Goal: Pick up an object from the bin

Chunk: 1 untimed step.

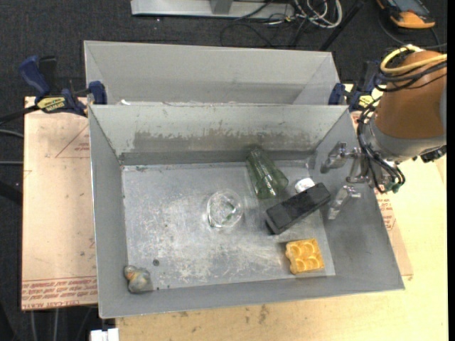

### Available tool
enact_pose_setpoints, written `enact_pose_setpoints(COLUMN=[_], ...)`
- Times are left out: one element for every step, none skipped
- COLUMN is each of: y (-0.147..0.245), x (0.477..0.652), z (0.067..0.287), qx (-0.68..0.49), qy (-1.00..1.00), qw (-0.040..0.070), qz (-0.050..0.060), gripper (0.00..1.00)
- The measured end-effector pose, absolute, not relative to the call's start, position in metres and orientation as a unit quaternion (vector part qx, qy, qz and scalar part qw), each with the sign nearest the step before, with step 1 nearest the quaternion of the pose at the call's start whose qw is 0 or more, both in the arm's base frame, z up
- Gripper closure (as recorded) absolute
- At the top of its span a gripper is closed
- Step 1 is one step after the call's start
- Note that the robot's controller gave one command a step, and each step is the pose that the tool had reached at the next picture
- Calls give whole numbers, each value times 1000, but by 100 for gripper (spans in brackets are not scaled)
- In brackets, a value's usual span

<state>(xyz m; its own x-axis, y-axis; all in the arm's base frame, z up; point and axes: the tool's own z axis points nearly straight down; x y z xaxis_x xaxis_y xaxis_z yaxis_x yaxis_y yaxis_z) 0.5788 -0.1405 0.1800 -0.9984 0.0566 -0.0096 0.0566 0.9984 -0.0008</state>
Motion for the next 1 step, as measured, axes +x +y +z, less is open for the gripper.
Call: enact_pose_setpoints(y=[-122], x=[597], z=[81], qx=[7], qy=[1000], qw=[10], qz=[-2], gripper=[100])
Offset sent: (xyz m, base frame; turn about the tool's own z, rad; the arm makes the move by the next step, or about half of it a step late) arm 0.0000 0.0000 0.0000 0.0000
